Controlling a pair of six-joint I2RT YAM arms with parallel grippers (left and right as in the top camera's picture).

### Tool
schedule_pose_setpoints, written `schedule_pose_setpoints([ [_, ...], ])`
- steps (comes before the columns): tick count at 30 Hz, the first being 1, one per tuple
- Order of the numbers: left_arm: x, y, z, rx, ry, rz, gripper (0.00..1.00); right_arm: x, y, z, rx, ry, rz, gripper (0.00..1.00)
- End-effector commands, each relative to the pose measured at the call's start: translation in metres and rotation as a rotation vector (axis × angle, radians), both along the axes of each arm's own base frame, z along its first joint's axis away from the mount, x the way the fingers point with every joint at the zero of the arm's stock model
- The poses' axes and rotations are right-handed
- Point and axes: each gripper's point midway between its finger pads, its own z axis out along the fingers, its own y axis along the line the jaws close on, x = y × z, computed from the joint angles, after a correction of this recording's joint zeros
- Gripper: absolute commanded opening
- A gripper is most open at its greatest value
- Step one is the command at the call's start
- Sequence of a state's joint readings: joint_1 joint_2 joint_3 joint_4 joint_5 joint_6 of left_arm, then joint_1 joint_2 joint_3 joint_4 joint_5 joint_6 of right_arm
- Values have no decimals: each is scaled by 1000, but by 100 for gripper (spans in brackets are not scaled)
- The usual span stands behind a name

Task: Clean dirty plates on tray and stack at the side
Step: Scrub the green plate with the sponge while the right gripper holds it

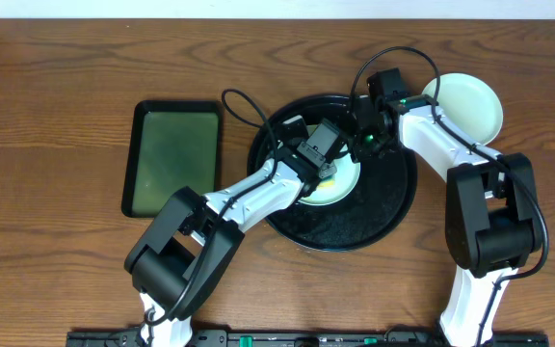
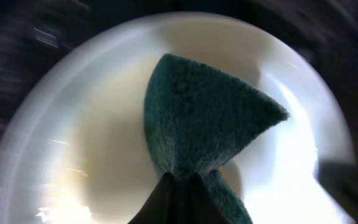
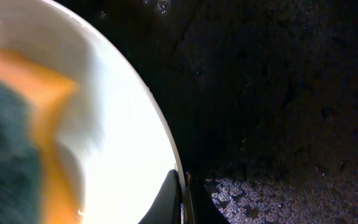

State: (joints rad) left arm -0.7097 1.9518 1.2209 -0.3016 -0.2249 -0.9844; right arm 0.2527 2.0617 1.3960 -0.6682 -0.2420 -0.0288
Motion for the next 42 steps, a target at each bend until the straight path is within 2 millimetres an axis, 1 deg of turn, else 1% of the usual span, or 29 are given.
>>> schedule_pose_setpoints([
  [1, 9, 70, 2, 324, -82, 80, 7, 0, -6, -7, -28, 14, -25, 1],
  [3, 13, 76, 17, 359, -117, 77, 8, 0, -6, -7, -29, 15, -25, 1],
  [5, 16, 78, 36, 371, -159, 69, 8, 0, -6, -7, -29, 16, -25, 1],
  [7, 18, 76, 49, 347, -185, 72, 7, 0, -6, -7, -29, 16, -25, 1],
  [9, 19, 70, 58, 301, -198, 65, 8, 0, -6, -7, -28, 16, -25, 1],
  [11, 18, 53, 56, 210, -177, 26, 7, 0, -6, -7, -28, 16, -25, 1],
  [15, 9, 6, 44, -19, -91, -84, 7, 0, -6, -7, -28, 17, -25, 1],
  [18, 2, -26, 34, -147, -45, -157, 7, 0, -6, -7, -28, 16, -25, 1],
  [19, 0, -34, 31, -172, -34, -178, 7, 0, -6, -7, -28, 17, -25, 1],
  [21, -3, -41, 19, -170, -18, -191, 7, 0, -6, -7, -28, 17, -25, 1],
  [23, -6, -39, 5, -141, 1, -189, 8, -1, -6, -7, -29, 17, -25, 1],
  [25, -7, -33, -7, -94, 16, -186, 7, -1, -6, -7, -29, 18, -25, 1],
  [27, -4, -14, -14, 6, 6, -151, 8, -1, -6, -8, -29, 20, -25, 1],
  [29, -1, 13, -14, 139, -21, -91, 7, -1, -6, -8, -30, 21, -25, 1],
  [32, 3, 49, -7, 315, -64, -21, 7, -1, -6, -8, -30, 21, -25, 1],
  [35, 6, 70, 2, 439, -88, -20, 7, -2, -6, -8, -30, 23, -25, 1],
  [37, 9, 78, 12, 498, -113, -23, 7, -2, -7, -8, -31, 25, -25, 1],
  [38, 11, 82, 20, 526, -137, -19, 7, -3, -7, -8, -32, 27, -25, 1],
  [42, 16, 83, 46, 514, -195, -1, 8, -3, -6, -8, -30, 27, -24, 1],
])
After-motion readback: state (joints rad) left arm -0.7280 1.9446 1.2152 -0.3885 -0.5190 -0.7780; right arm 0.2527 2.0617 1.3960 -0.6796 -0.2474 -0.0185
